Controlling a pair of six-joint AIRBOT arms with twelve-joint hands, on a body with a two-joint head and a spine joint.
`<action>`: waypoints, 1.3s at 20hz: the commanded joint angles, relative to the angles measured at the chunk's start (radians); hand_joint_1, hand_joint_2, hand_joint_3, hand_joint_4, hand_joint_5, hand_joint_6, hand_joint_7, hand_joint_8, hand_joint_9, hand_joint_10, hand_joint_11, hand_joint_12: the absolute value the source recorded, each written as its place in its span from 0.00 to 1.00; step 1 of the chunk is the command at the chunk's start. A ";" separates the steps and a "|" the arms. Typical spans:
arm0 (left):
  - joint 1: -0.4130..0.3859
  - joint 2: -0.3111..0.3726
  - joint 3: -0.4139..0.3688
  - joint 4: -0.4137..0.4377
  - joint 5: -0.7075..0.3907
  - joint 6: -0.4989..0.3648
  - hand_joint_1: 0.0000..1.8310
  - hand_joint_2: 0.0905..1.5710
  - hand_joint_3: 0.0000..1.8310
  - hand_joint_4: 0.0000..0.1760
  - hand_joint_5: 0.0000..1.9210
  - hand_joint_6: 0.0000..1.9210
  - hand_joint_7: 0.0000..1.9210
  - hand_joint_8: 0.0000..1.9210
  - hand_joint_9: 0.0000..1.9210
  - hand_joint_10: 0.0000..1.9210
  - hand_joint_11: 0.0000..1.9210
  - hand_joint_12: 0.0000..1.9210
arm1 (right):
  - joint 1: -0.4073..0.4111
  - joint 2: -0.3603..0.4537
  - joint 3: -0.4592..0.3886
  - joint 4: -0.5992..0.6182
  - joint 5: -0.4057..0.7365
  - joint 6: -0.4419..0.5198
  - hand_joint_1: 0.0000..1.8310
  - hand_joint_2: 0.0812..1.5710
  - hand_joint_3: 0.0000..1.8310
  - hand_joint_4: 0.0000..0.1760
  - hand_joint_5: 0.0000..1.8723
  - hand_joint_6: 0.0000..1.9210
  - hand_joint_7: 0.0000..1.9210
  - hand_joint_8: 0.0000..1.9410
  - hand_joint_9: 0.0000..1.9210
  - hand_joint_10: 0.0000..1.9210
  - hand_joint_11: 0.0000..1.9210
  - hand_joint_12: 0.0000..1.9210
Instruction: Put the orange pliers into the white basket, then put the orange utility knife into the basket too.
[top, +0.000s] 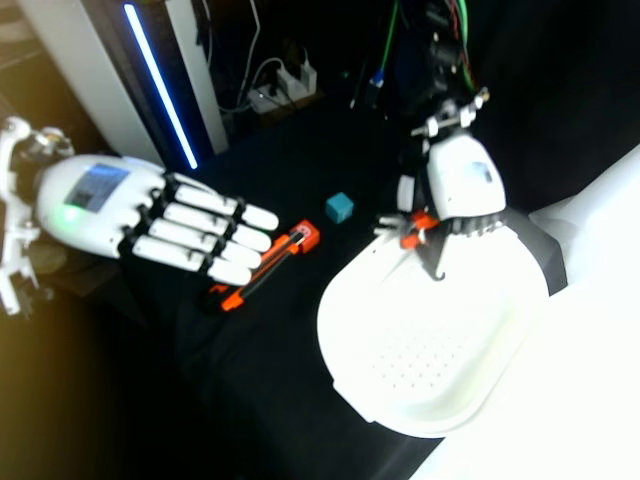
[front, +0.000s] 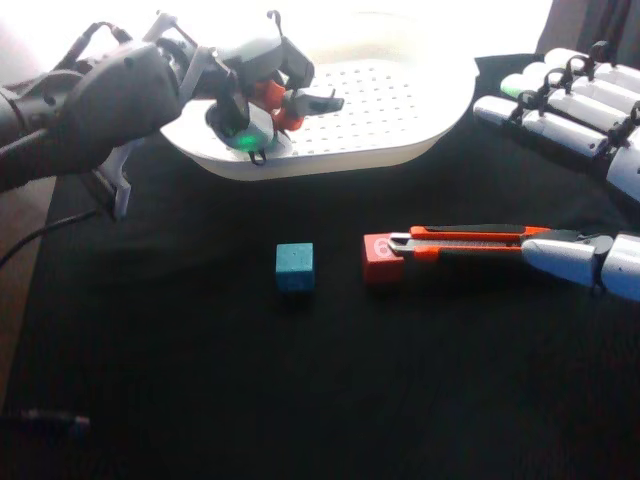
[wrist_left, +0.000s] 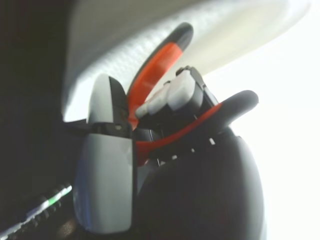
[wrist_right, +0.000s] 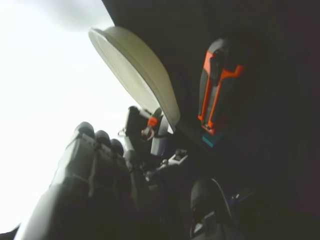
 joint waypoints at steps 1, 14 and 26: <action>-0.008 -0.006 0.012 -0.009 -0.093 -0.005 0.52 0.88 0.01 0.00 0.25 0.91 0.33 1.00 0.44 1.00 0.51 1.00 | 0.004 -0.002 0.003 -0.001 0.123 0.002 0.19 0.81 0.00 0.07 0.00 0.00 0.00 0.00 0.00 0.00 0.00 0.00; 0.081 0.180 -0.218 0.055 -0.337 -0.005 0.12 0.82 0.00 0.62 0.00 0.00 0.00 0.00 0.00 0.00 0.00 0.00 | 0.005 -0.015 0.011 -0.016 0.123 0.029 0.16 0.81 0.00 0.47 0.00 0.00 0.00 0.00 0.00 0.00 0.00 0.00; 0.515 0.522 -0.648 0.209 -1.128 -0.260 0.25 0.92 0.00 0.09 0.15 0.02 0.23 0.01 0.11 0.42 0.00 0.72 | 0.022 -0.211 0.161 0.034 -0.060 0.061 0.30 0.80 0.00 0.00 0.04 0.00 0.10 0.01 0.13 0.06 0.00 0.59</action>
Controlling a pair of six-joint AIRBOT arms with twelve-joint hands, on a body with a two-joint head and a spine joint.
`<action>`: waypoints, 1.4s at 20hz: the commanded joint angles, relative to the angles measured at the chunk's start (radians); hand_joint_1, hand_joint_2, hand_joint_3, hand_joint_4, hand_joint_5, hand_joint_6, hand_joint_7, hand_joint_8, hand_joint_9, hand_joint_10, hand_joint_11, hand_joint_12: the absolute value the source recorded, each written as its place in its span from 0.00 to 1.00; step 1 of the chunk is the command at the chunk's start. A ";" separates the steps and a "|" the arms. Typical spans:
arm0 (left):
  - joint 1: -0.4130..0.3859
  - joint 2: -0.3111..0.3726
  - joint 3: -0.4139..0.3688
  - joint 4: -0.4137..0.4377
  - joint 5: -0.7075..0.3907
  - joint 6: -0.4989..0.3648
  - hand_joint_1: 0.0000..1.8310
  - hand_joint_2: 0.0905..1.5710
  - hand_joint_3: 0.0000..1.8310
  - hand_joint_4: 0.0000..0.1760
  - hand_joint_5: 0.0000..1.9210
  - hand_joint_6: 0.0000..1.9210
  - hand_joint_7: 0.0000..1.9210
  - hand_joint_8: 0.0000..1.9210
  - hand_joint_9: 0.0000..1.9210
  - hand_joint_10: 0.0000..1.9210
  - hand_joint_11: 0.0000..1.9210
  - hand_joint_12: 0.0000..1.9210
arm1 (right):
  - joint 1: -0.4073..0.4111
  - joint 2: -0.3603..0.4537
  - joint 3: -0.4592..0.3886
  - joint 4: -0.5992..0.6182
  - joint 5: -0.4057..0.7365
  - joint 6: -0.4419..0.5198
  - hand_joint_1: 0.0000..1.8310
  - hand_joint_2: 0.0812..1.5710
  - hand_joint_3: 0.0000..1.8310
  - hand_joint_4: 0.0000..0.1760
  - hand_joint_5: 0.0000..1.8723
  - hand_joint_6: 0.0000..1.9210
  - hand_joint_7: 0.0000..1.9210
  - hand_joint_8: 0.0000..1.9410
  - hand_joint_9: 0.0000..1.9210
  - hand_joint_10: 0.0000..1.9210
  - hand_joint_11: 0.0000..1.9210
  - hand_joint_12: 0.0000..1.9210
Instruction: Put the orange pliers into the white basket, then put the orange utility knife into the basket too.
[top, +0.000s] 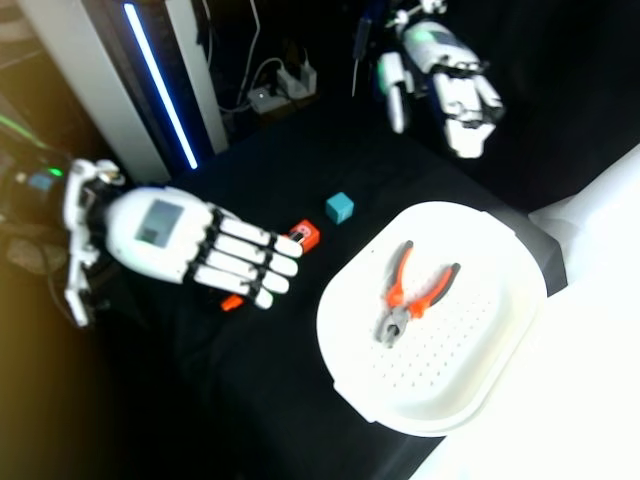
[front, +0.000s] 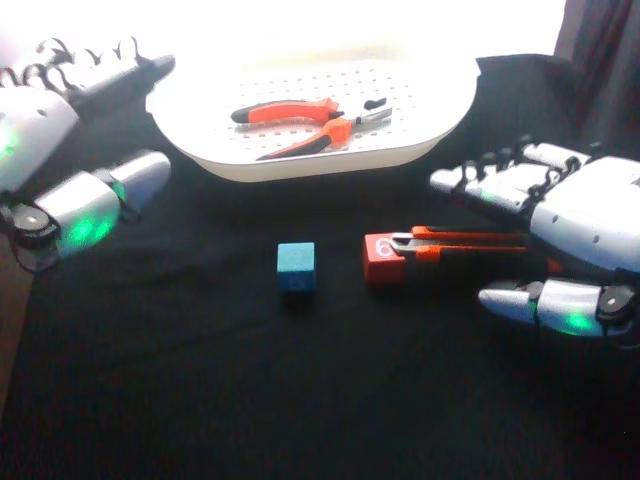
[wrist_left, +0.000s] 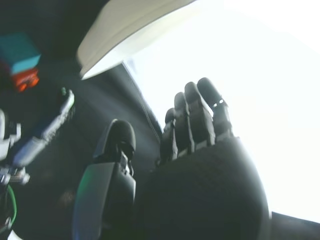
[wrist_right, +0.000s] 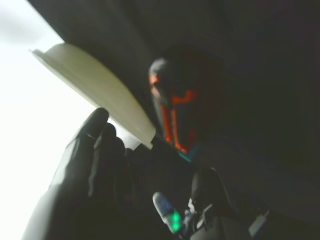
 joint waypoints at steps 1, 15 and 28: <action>-0.009 0.007 0.001 0.016 -0.172 -0.009 0.26 0.92 0.00 0.15 0.16 0.02 0.24 0.02 0.10 0.47 0.00 0.75 | 0.018 -0.004 0.004 -0.006 0.101 0.003 0.30 0.81 0.00 0.00 0.05 0.00 0.12 0.00 0.12 0.11 0.00 0.62; 0.037 0.006 -0.010 0.006 -0.215 -0.033 0.29 0.93 0.00 0.20 0.17 0.03 0.27 0.04 0.07 0.55 0.00 0.78 | 0.096 0.040 -0.040 -0.046 0.287 -0.012 0.70 0.84 0.00 0.29 0.54 1.00 0.67 1.00 0.73 1.00 0.71 1.00; 0.058 -0.020 -0.011 0.014 -0.214 -0.060 0.27 0.94 0.00 0.00 0.17 0.03 0.26 0.03 0.11 0.44 0.00 0.62 | 0.546 -0.224 0.290 -0.143 -0.152 -0.073 0.71 0.76 0.00 0.27 0.55 1.00 0.67 1.00 0.73 1.00 0.77 1.00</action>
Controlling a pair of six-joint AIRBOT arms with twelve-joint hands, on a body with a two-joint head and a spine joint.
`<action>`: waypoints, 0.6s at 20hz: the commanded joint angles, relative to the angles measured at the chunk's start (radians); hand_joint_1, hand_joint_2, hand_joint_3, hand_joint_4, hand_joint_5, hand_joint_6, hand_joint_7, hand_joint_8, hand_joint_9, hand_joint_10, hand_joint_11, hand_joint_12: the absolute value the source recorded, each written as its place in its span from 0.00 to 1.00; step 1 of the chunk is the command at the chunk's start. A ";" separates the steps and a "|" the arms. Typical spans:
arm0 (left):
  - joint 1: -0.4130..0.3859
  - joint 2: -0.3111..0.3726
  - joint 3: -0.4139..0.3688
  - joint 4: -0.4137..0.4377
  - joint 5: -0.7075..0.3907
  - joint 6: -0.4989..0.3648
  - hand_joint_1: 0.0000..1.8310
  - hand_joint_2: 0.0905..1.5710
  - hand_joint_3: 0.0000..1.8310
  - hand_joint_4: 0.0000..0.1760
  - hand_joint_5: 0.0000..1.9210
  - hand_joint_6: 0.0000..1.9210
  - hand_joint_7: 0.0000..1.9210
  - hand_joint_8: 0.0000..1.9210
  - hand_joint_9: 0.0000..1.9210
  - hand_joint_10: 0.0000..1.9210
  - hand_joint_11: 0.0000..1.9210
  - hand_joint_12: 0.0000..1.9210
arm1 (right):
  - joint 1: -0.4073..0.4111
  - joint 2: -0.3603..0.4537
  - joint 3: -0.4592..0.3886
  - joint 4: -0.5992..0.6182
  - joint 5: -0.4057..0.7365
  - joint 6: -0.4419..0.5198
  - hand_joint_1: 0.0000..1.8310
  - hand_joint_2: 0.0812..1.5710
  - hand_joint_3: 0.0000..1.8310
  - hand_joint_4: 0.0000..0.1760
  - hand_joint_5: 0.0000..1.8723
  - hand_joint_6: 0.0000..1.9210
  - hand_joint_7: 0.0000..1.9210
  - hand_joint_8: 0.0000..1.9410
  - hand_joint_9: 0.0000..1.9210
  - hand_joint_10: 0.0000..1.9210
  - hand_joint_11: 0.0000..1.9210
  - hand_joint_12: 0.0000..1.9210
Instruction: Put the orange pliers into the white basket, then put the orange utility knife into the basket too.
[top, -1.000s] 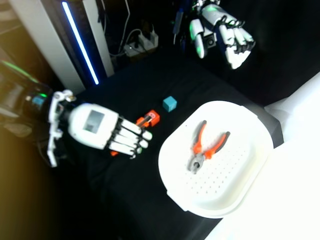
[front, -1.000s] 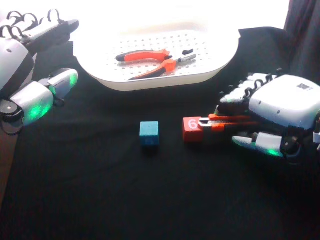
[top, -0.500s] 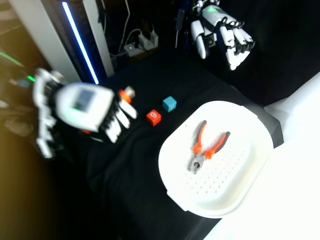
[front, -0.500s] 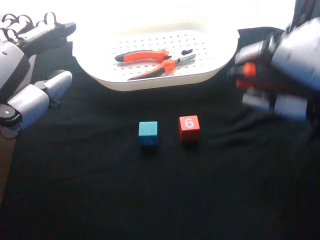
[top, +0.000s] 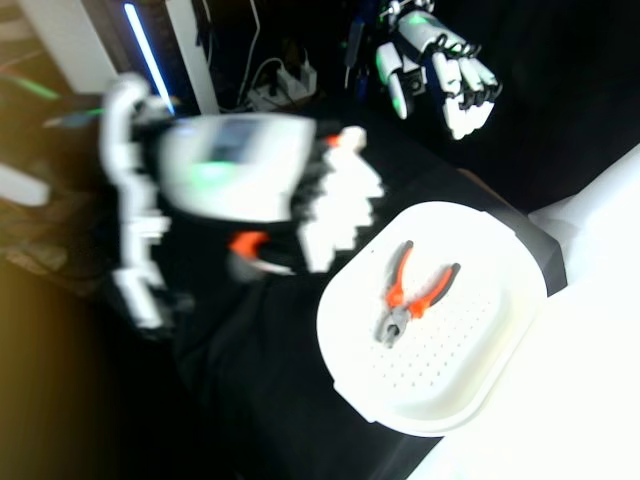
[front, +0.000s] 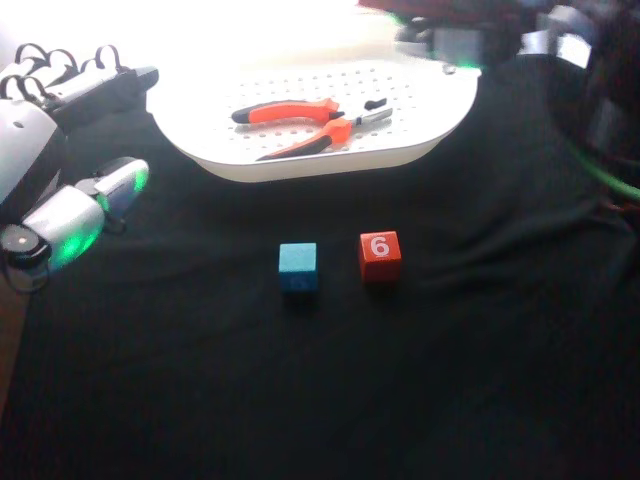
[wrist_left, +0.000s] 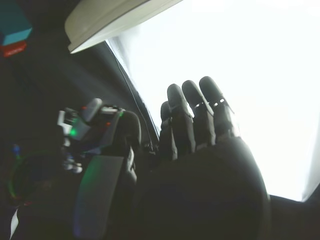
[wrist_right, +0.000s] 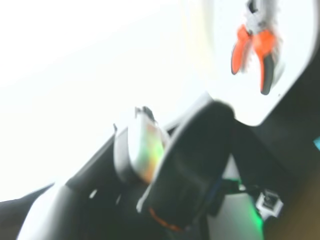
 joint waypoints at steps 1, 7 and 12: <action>-0.009 -0.004 0.003 0.030 -0.117 -0.006 0.27 0.94 0.00 0.00 0.16 0.02 0.25 0.03 0.12 0.40 0.00 0.63 | 0.016 -0.026 0.018 -0.008 0.038 -0.005 0.73 0.76 0.00 0.28 0.52 1.00 0.64 1.00 0.70 1.00 0.72 1.00; -0.009 -0.012 0.009 0.037 -0.149 -0.025 0.30 0.94 0.00 0.00 0.17 0.02 0.27 0.03 0.16 0.38 0.00 0.72 | 0.016 -0.191 0.200 -0.006 -0.175 -0.005 0.65 0.74 0.00 0.22 0.46 1.00 0.50 1.00 0.53 1.00 0.56 1.00; -0.008 -0.012 0.008 0.034 -0.158 -0.029 0.32 0.94 0.00 0.00 0.10 0.35 0.26 0.06 0.19 0.27 0.02 0.62 | 0.015 -0.198 0.201 0.000 -0.190 -0.005 0.25 0.80 0.00 0.48 0.01 0.04 0.01 0.04 0.00 0.04 0.00 0.05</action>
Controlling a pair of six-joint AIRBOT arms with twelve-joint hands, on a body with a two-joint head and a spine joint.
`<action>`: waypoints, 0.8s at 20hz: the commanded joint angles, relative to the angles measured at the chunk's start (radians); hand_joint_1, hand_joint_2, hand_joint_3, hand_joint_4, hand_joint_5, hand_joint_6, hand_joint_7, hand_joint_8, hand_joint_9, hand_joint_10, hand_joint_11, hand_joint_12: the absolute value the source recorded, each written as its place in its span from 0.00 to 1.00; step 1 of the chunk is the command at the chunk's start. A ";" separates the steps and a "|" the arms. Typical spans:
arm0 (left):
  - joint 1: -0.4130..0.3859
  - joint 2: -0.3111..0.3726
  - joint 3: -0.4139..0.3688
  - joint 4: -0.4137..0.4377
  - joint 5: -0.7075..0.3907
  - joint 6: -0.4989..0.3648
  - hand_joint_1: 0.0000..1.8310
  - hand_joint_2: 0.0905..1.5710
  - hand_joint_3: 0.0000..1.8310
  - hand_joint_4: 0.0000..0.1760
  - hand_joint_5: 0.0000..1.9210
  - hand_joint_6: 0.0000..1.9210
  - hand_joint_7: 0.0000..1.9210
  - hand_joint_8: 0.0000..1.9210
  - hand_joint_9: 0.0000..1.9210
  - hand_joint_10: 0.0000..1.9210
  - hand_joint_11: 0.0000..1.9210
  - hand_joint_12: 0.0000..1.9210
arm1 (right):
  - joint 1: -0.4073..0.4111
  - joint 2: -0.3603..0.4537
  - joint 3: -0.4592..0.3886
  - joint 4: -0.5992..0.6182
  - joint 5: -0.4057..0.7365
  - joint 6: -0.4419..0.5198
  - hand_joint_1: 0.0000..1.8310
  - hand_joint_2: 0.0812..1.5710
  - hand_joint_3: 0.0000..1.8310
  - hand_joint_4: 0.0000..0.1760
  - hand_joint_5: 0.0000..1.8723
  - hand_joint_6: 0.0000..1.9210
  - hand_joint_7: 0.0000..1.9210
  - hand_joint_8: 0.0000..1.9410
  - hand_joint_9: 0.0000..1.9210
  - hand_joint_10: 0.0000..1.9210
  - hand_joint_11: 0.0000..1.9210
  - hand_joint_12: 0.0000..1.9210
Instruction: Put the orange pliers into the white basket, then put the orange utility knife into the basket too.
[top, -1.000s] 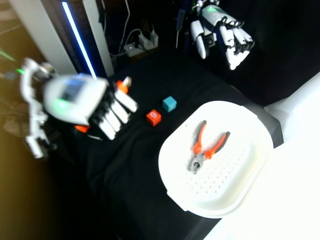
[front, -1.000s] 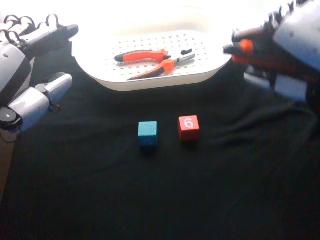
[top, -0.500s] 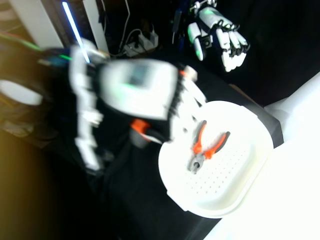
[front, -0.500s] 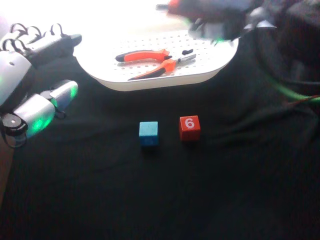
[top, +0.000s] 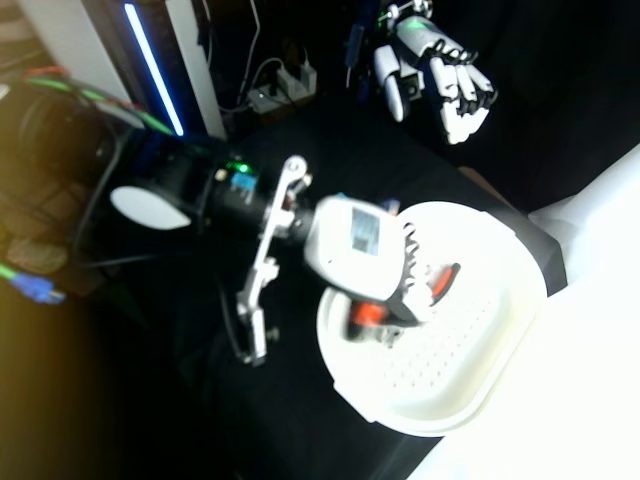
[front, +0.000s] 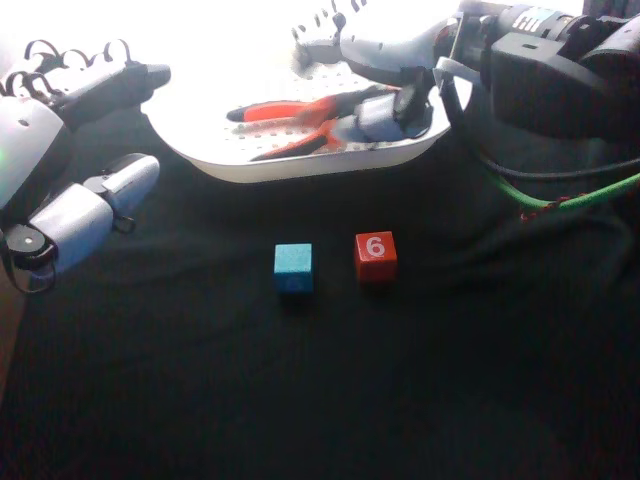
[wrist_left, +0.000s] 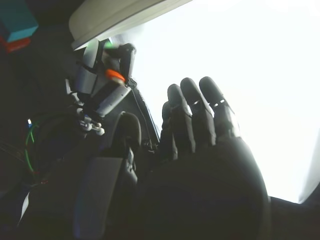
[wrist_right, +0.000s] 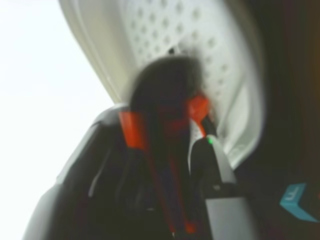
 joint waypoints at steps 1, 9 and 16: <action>-0.008 -0.003 0.005 0.012 -0.129 -0.006 0.31 0.94 0.00 0.00 0.06 0.45 0.26 0.08 0.19 0.27 0.02 0.63 | 0.016 -0.001 -0.006 -0.002 0.122 -0.004 0.23 0.77 0.00 0.44 0.00 0.01 0.00 0.01 0.00 0.01 0.00 0.01; 0.002 0.009 -0.011 -0.001 -0.135 -0.006 0.32 0.91 0.00 0.00 0.06 0.38 0.22 0.15 0.17 0.34 0.00 0.70 | 0.016 0.277 -0.276 0.019 0.372 0.003 0.22 0.62 0.00 0.72 0.00 0.00 0.00 0.00 0.00 0.00 0.00 0.00; 0.070 0.050 -0.056 -0.026 -0.238 -0.006 0.28 0.88 0.00 0.00 0.07 0.25 0.20 0.06 0.12 0.31 0.00 0.58 | -0.176 0.596 -0.577 0.019 0.759 0.008 0.10 0.66 0.00 0.99 0.00 0.00 0.00 0.00 0.00 0.00 0.00 0.00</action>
